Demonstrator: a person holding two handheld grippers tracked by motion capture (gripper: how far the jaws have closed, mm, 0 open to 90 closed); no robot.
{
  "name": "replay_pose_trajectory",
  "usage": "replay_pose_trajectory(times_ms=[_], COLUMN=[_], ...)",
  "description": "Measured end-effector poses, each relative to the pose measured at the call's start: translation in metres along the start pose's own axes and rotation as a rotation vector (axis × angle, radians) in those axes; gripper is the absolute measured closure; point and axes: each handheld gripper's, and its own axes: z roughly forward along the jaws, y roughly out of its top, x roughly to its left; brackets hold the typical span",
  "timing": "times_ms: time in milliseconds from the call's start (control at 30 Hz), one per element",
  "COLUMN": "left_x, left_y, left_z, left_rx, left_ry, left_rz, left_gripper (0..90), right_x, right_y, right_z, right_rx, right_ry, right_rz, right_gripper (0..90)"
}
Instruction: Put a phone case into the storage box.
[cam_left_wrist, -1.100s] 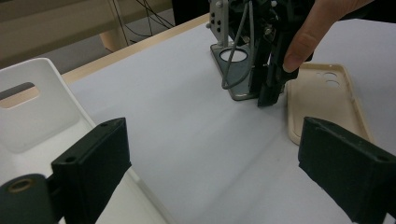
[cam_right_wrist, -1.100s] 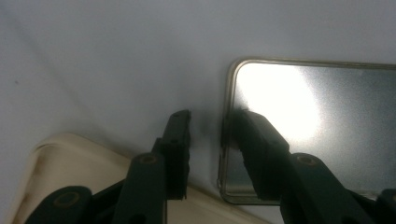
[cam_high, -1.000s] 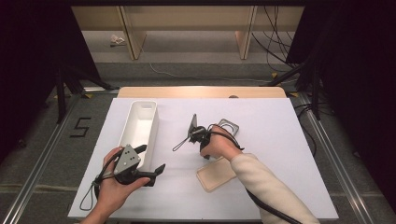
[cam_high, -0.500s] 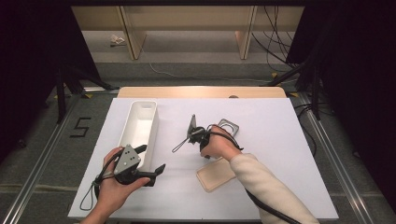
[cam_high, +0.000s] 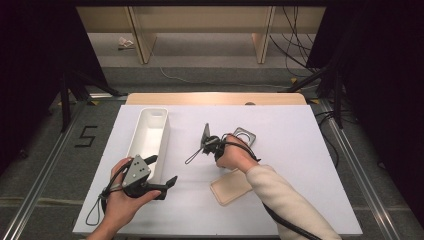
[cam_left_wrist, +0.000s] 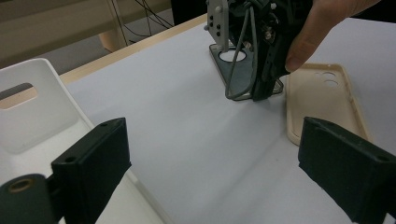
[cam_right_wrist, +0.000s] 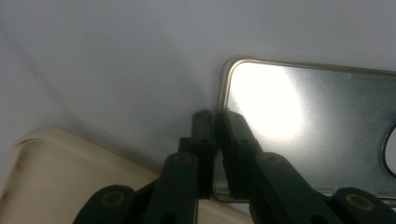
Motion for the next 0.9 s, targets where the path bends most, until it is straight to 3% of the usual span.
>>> replay_pose_trajectory(times_ms=[900], left_x=[0.0], left_y=[0.0], left_z=[-0.0001], left_rx=[-0.001], left_ry=[0.001], left_rz=[-0.001], left_gripper=[8.6], right_x=[-0.0005], right_y=[-0.0024], right_z=[-0.0004], right_rx=[-0.012], right_ry=[0.004], right_rz=[-0.015], right_gripper=[89.2])
